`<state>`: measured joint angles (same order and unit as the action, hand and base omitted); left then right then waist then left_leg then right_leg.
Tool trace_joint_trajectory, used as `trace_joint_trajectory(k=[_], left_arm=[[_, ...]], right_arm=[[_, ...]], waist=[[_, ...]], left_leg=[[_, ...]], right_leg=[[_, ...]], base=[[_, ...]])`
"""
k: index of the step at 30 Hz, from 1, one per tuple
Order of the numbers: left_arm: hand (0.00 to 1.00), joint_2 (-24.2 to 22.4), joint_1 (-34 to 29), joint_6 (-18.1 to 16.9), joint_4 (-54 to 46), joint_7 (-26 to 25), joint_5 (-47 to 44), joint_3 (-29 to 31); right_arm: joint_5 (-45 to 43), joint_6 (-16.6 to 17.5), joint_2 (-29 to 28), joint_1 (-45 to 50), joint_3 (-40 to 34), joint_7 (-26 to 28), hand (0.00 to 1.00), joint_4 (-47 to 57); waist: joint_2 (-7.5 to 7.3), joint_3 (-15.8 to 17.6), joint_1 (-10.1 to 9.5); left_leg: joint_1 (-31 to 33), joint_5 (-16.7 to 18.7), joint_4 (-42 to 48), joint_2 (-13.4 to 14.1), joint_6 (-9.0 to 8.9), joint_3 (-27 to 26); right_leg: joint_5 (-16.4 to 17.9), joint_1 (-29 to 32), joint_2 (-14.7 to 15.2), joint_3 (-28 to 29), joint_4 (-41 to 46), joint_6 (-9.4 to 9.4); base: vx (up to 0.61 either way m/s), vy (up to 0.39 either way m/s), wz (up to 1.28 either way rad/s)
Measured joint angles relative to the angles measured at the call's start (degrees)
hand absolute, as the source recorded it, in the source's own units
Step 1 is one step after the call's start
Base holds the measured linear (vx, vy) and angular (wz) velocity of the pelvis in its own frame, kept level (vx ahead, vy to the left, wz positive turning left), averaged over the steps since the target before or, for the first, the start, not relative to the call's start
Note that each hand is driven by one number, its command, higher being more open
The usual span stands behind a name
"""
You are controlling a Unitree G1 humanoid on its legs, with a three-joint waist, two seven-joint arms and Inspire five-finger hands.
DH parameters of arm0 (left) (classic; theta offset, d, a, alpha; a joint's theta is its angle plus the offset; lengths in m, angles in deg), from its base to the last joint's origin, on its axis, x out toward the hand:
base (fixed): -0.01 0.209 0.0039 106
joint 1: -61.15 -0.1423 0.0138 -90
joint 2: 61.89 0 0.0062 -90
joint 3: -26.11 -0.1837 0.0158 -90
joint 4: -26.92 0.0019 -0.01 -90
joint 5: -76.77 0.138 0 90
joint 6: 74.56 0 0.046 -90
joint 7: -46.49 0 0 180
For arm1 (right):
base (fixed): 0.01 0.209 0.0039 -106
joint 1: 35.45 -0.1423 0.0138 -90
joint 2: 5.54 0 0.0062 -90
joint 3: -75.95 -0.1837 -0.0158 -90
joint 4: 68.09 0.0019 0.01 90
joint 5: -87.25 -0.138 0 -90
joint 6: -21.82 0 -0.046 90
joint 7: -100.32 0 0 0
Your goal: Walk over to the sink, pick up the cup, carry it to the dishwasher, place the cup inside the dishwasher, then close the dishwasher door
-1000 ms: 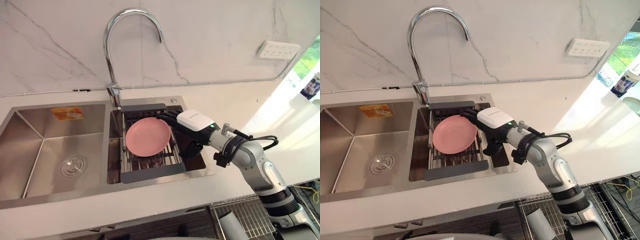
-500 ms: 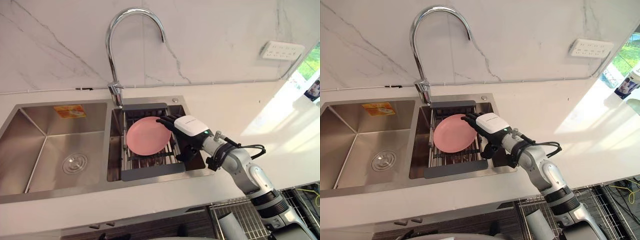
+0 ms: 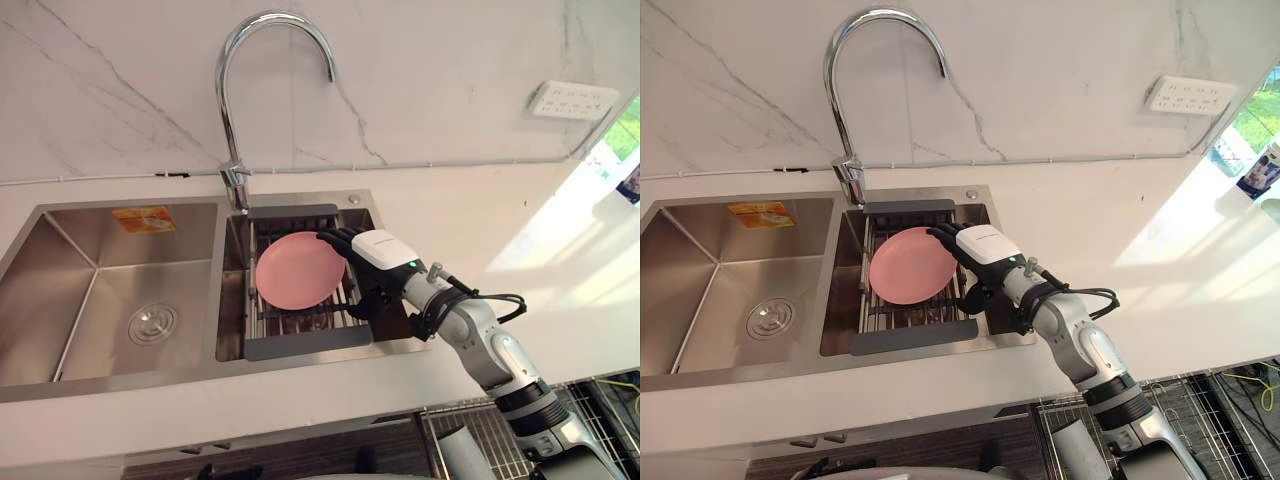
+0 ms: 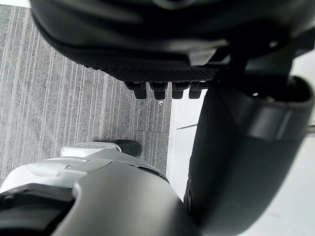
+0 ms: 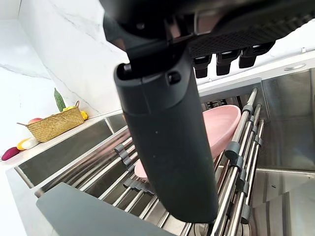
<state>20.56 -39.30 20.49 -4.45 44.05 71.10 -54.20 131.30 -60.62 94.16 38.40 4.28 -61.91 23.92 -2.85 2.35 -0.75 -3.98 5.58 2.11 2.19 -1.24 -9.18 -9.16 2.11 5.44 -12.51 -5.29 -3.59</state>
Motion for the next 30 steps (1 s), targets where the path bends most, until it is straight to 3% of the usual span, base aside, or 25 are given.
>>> trace_joint_trajectory(k=[8,15,22,30], left_arm=[[1.0,-0.12,0.08,0.14,-0.92,0.0,-0.06,-0.03],[1.0,-0.46,0.06,0.16,-1.98,-0.02,-0.05,-0.02],[1.0,-0.54,0.08,-0.65,-2.31,-0.03,-0.05,0.0],[1.0,-0.62,0.08,-1.22,-2.31,-0.14,-0.02,0.0]], right_arm=[[0.71,-0.57,-2.79,-0.58,2.48,-4.72,1.0,-5.39],[3.61,-0.91,-3.84,-0.75,4.7,-9.29,1.0,-9.99],[12.48,-1.24,-5.08,-0.92,4.72,-16.72,1.0,-12.55],[19.62,-1.52,-5.01,-1.17,7.44,-19.53,1.0,-12.83]], waist=[[0.15,1.28,-0.17],[0.32,1.43,-1.54],[0.34,2.76,-1.67],[0.49,3.0,-1.71]], left_leg=[[-0.05,-0.15,0.0,0.13,-0.11,0.47],[-0.02,-0.18,-0.01,0.15,-0.14,0.91],[-0.05,-0.46,-0.02,-0.09,-0.1,1.33],[-0.04,-0.5,-0.08,-0.09,-0.11,1.41]], right_leg=[[0.07,-0.3,-0.04,-0.53,0.0,0.05],[0.06,-0.53,-0.02,-1.17,0.0,0.04],[0.06,-0.8,0.23,-1.6,0.0,0.04],[0.06,-0.8,0.23,-1.68,0.0,0.04]], base=[[-0.02,-0.005,0.03],[-0.01,0.0,0.02],[-0.03,0.002,0.03],[0.0,0.0,0.0]])
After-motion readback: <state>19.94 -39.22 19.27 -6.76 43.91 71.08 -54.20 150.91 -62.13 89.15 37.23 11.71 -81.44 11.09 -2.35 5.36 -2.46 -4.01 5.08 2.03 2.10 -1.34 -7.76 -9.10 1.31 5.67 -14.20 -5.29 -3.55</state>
